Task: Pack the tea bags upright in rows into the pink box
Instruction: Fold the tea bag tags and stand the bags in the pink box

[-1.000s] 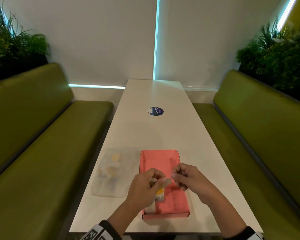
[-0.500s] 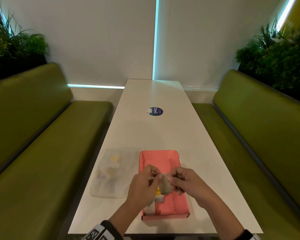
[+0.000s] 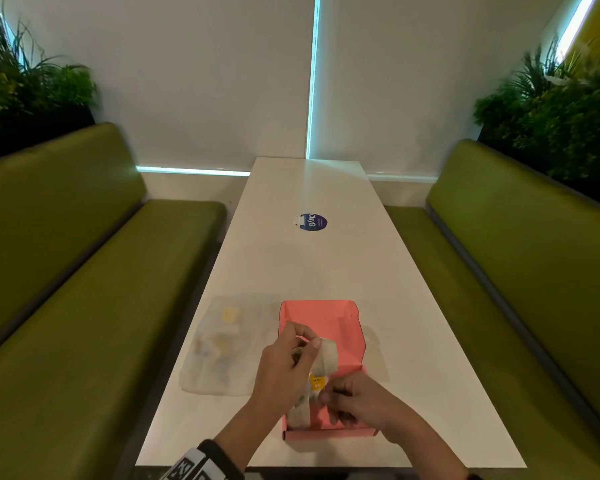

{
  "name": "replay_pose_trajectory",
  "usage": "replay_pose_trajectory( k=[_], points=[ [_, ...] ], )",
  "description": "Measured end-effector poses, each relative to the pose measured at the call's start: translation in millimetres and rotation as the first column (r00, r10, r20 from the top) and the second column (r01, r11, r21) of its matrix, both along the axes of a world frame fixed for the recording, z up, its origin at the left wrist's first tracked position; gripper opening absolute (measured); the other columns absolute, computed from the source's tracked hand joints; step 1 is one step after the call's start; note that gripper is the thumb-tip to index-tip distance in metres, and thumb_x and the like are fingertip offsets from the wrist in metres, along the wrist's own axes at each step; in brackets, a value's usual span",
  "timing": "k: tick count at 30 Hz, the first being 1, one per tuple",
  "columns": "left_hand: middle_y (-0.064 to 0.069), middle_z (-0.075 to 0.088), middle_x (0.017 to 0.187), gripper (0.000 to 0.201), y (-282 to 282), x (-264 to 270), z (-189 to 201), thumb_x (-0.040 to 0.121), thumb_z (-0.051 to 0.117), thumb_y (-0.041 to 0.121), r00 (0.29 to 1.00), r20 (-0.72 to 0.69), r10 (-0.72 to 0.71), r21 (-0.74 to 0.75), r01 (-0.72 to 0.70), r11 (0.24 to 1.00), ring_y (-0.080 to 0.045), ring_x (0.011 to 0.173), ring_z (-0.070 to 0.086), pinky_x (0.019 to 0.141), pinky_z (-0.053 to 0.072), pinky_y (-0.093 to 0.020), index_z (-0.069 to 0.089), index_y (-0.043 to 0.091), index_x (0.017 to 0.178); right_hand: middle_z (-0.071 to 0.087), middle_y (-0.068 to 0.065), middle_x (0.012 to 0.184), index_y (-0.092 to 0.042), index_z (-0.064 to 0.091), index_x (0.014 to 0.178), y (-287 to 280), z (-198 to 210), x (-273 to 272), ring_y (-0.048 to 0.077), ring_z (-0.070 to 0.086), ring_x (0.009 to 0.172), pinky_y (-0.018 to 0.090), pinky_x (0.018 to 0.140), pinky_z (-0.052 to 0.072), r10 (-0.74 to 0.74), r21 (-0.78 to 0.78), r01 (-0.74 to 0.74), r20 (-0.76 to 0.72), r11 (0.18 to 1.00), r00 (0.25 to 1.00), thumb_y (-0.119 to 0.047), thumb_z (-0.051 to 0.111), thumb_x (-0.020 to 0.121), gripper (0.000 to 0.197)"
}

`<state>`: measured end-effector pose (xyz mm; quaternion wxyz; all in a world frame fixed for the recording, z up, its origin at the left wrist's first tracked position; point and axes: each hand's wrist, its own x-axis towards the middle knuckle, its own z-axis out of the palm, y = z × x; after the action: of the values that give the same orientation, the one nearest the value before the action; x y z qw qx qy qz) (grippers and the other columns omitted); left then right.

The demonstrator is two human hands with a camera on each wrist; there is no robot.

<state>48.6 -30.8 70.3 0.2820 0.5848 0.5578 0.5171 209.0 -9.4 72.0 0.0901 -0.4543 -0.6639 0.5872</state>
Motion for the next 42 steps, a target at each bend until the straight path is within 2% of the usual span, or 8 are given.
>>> replay_pose_trajectory(
  k=[7,12,19,23,29,33,37,42],
  points=[
    [0.015,0.052,0.049,0.008,-2,-3,-1,0.091,0.058,0.024,0.990,-0.095,-0.103,-0.083,0.095,0.992,-0.002,0.046,0.046,0.051,0.035,-0.015,0.055,0.028,0.085,0.060,-0.001,0.061,-0.006,0.067,0.096,13,4,3,0.010,0.046,0.048,0.018,0.050,0.037,-0.059,0.039,0.058,0.033,0.998,0.998,-0.006,0.049,0.093,0.018],
    [0.002,0.060,0.058,0.008,-4,-5,-4,0.089,0.061,0.027,0.983,-0.082,-0.164,-0.138,0.152,0.979,-0.003,0.050,0.047,0.052,0.037,-0.017,0.057,0.028,0.082,0.062,-0.001,0.061,-0.010,0.063,0.083,22,18,7,0.011,0.050,0.049,0.018,0.049,0.039,-0.133,0.068,0.136,-0.042,0.988,0.990,-0.011,0.052,0.093,0.015],
    [0.010,0.056,0.057,0.006,-5,-3,-7,0.088,0.062,0.029,0.981,-0.101,-0.167,-0.147,0.152,0.977,-0.003,0.045,0.044,0.049,0.035,-0.019,0.058,0.026,0.085,0.062,0.006,0.067,-0.006,0.061,0.081,20,28,4,0.013,0.057,0.051,0.020,0.051,0.042,-0.180,0.027,0.187,-0.171,0.982,0.969,-0.023,0.056,0.093,0.021],
    [0.010,0.056,0.055,0.010,-5,-4,-10,0.088,0.062,0.032,0.984,-0.089,-0.152,-0.142,0.138,0.980,-0.003,0.045,0.045,0.048,0.037,-0.020,0.058,0.023,0.087,0.062,0.003,0.064,-0.010,0.065,0.083,16,30,5,0.011,0.060,0.052,0.017,0.052,0.045,-0.142,0.122,0.164,-0.168,0.979,0.975,-0.008,0.067,0.085,0.004],
    [0.018,0.062,0.099,0.033,-3,-9,-14,0.074,0.073,0.045,0.968,-0.091,-0.235,-0.143,0.220,0.965,0.000,0.082,0.061,0.069,0.050,-0.020,0.066,0.024,0.099,0.065,-0.004,0.067,-0.013,0.068,0.078,18,31,4,0.009,0.059,0.062,0.019,0.060,0.050,-0.147,0.249,0.176,-0.132,0.953,0.980,-0.003,0.069,0.081,0.011],
    [0.008,0.064,0.082,0.048,0,-10,-24,0.067,0.059,0.058,0.955,-0.162,-0.250,-0.188,0.219,0.958,-0.009,0.073,0.059,0.070,0.049,-0.034,0.071,0.014,0.082,0.063,-0.012,0.074,-0.024,0.068,0.072,18,31,3,0.004,0.053,0.068,0.013,0.063,0.045,-0.158,0.358,0.176,-0.078,0.917,0.984,-0.011,0.074,0.077,0.015],
    [0.001,0.054,0.067,0.042,2,-10,-32,0.077,0.067,0.044,0.949,-0.209,-0.234,-0.205,0.192,0.960,-0.011,0.060,0.048,0.060,0.042,-0.033,0.059,0.005,0.066,0.063,-0.010,0.093,-0.031,0.066,0.082,16,31,2,0.004,0.051,0.072,0.008,0.061,0.044,-0.133,0.353,0.142,-0.047,0.925,0.990,-0.015,0.080,0.070,0.025],
    [0.014,0.057,0.068,0.013,-1,-9,-30,0.078,0.073,0.033,0.954,-0.187,-0.232,-0.225,0.189,0.956,-0.002,0.062,0.052,0.063,0.044,-0.028,0.069,0.023,0.071,0.062,-0.008,0.081,-0.031,0.064,0.068,19,21,-2,0.005,0.052,0.070,0.009,0.060,0.043,-0.117,0.406,0.106,0.001,0.908,0.993,-0.012,0.074,0.077,0.023]
  ],
)
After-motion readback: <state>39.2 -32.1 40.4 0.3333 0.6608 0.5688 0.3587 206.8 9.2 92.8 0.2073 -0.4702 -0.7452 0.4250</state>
